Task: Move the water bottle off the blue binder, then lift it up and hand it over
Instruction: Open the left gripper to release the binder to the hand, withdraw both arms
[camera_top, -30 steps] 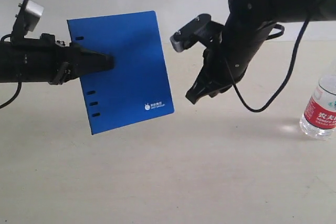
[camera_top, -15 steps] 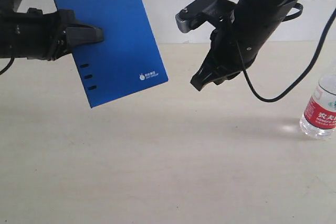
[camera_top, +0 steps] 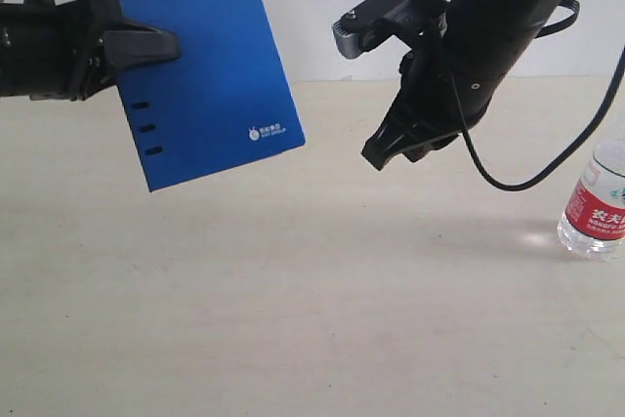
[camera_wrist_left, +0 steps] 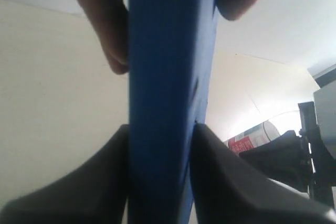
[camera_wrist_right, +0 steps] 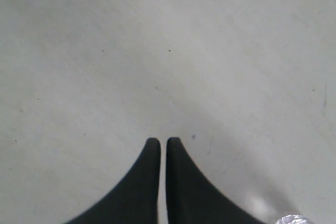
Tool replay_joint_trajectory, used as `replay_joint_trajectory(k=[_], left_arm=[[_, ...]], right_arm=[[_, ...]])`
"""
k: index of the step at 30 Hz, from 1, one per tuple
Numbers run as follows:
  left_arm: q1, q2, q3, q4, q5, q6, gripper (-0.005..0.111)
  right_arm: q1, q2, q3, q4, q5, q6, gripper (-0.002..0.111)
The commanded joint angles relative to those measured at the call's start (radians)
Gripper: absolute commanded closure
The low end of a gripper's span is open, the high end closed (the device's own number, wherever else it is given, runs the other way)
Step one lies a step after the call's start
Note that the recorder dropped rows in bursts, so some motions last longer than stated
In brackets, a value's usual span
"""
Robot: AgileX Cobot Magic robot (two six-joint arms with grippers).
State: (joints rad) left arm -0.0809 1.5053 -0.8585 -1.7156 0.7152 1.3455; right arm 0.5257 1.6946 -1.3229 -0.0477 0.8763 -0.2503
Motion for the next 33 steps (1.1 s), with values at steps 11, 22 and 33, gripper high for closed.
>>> replay_joint_trajectory(k=[11, 22, 33], left_arm=[[-0.002, -0.015, 0.066, -0.029, 0.021, 0.018, 0.102], [-0.002, -0.015, 0.066, -0.029, 0.071, 0.018, 0.102], [-0.002, -0.015, 0.066, -0.029, 0.054, 0.018, 0.075]], right_arm=[[-0.005, -0.011, -0.004, 0.005, 0.029, 0.007, 0.109], [-0.005, -0.011, -0.004, 0.006, 0.041, 0.007, 0.109], [-0.005, -0.011, -0.004, 0.006, 0.048, -0.012, 0.109]])
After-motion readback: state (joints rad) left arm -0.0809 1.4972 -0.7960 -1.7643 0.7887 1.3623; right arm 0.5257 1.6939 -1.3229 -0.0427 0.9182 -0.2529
